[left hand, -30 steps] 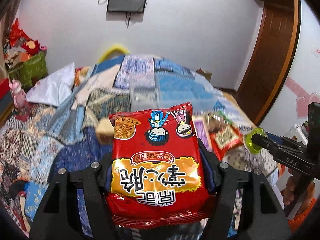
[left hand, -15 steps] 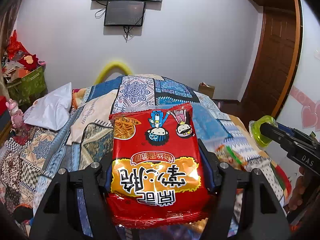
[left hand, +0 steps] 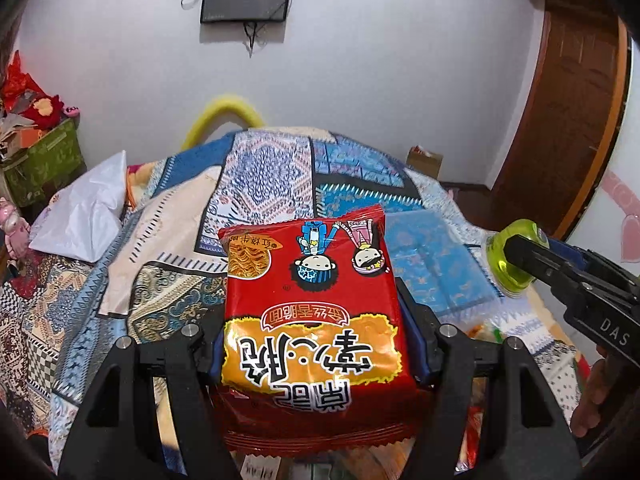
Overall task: Organize snacks
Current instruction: 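Carry the red bag and green cup into the clear box and open both tools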
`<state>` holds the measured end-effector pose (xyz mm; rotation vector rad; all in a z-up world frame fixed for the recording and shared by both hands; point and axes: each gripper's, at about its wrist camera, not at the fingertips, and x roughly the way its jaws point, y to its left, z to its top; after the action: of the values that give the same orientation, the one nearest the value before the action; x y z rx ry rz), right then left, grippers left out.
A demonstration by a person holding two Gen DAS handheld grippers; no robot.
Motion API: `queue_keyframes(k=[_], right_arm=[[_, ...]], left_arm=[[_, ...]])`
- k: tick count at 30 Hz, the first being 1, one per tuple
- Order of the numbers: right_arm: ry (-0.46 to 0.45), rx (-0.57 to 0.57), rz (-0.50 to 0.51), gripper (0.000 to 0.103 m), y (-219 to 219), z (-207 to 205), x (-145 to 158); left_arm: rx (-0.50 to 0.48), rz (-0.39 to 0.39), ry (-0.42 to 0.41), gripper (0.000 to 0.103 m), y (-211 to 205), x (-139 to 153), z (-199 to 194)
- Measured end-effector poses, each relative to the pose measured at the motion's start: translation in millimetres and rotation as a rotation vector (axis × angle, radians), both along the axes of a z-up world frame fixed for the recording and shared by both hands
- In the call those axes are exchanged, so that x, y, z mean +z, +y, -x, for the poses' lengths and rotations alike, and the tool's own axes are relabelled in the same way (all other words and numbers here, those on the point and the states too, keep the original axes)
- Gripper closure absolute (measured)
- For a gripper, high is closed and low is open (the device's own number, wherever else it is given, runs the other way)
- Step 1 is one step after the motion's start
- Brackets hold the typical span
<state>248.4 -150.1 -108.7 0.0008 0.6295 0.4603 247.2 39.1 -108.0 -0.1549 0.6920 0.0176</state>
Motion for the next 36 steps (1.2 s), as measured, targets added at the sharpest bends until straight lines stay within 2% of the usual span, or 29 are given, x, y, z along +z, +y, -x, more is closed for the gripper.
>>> queue_keyframes(k=[6,10,20,25,29,33,36], right_arm=[[0.077,0.017,0.055,0.060,13.8,-31.1,-21.7],[0.137,0.031,0.100,0.060,23.0,-46.8,-38.3],[0.240,0.064,0.188,0.060,33.9,-59.6,-63.2],[0.257,0.062,0.215,0.059,34.5,-59.5,-66.8],[0.232,0.055,0.209,0.059,32.0,-55.8,-57.4],[0.199,0.055,0.175,0.059,24.4,-46.6,-37.0],[0.158,0.045,0.148,0.049,15.8,-35.1,-20.1]], left_arm=[[-0.012,0.022,0.103,0.036,-0.1,-29.4,-40.2],[-0.021,0.001,0.173,0.036,-4.1,-47.6,-64.4],[-0.052,-0.055,0.285,0.036,-12.8,-73.8,-85.4],[-0.050,-0.100,0.297,0.033,-17.0,-77.0,-86.0],[-0.047,-0.064,0.294,0.032,-13.1,-69.8,-79.6],[-0.033,-0.025,0.247,0.032,-4.9,-47.2,-65.3],[-0.021,-0.010,0.200,0.032,1.9,-25.5,-48.7]])
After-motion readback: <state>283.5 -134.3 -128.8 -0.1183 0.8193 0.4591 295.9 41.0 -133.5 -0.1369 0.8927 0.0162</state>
